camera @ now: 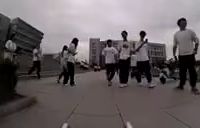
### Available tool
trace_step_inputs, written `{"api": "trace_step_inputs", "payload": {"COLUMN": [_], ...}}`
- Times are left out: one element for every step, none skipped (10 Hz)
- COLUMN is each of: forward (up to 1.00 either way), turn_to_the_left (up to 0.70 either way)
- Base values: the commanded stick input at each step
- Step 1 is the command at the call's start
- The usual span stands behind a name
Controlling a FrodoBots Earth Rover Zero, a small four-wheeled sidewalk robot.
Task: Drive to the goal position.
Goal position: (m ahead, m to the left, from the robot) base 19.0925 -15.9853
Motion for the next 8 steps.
{"api": "trace_step_inputs", "payload": {"forward": [0.45,0.45,0.45,0.45,0.45,0.45,0.45,0.45], "turn_to_the_left": [0.27,0.27,0.27,0.27,0.27,0.27,0.27,0.26]}}
